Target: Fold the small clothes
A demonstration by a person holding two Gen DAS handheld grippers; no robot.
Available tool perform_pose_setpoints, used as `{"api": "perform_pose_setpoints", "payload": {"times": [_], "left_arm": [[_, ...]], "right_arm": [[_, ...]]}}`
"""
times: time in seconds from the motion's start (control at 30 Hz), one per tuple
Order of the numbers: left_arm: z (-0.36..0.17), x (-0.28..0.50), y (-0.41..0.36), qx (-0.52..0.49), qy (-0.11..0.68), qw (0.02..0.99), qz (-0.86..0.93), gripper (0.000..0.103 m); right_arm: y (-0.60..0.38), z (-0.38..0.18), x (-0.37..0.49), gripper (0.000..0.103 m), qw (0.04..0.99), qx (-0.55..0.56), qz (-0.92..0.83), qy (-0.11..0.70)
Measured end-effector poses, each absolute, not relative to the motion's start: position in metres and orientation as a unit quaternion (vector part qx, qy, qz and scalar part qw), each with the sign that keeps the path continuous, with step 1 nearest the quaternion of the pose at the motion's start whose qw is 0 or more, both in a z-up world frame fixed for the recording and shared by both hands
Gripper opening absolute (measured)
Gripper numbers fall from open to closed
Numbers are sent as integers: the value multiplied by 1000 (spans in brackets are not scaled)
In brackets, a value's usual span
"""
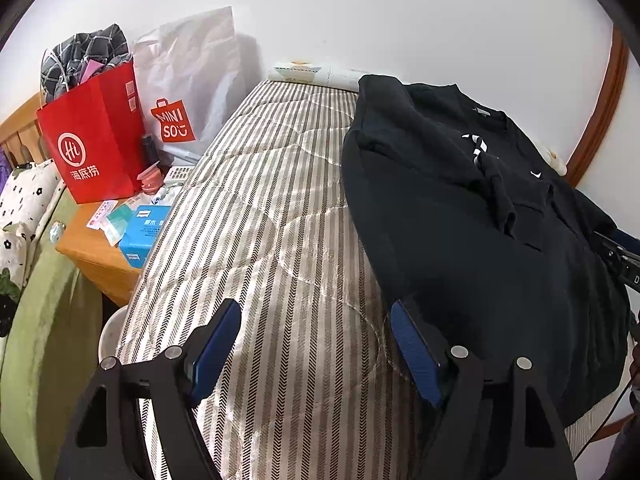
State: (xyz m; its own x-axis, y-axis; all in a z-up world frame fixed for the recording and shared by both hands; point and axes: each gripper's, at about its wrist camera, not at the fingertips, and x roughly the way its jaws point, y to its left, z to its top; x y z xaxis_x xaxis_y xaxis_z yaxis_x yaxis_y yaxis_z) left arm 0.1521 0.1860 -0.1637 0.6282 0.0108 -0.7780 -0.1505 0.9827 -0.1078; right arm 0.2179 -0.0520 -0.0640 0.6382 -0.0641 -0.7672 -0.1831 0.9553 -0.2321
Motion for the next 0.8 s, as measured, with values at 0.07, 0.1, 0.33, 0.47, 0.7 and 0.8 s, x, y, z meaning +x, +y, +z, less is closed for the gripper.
{"api": "perform_pose_setpoints", "payload": {"times": [0.07, 0.1, 0.33, 0.47, 0.7, 0.8], "left_arm": [[-166, 151, 187, -81, 432, 897, 47, 76], [-168, 151, 187, -84, 435, 895, 47, 76], [-171, 150, 185, -92, 436, 894, 40, 76], [-172, 151, 181, -88, 438, 894, 37, 76], [-174, 153, 176, -90, 442, 892, 34, 76], [-175, 152, 175, -94, 442, 892, 34, 76]], "right_arm": [[-52, -64, 218, 78, 893, -145, 35, 424], [-52, -65, 218, 78, 893, -144, 36, 424], [-56, -68, 222, 78, 893, -136, 36, 428], [-58, -72, 223, 78, 891, -132, 35, 432], [-67, -77, 223, 78, 890, -120, 33, 439], [-70, -77, 223, 78, 890, -116, 33, 439]]}}
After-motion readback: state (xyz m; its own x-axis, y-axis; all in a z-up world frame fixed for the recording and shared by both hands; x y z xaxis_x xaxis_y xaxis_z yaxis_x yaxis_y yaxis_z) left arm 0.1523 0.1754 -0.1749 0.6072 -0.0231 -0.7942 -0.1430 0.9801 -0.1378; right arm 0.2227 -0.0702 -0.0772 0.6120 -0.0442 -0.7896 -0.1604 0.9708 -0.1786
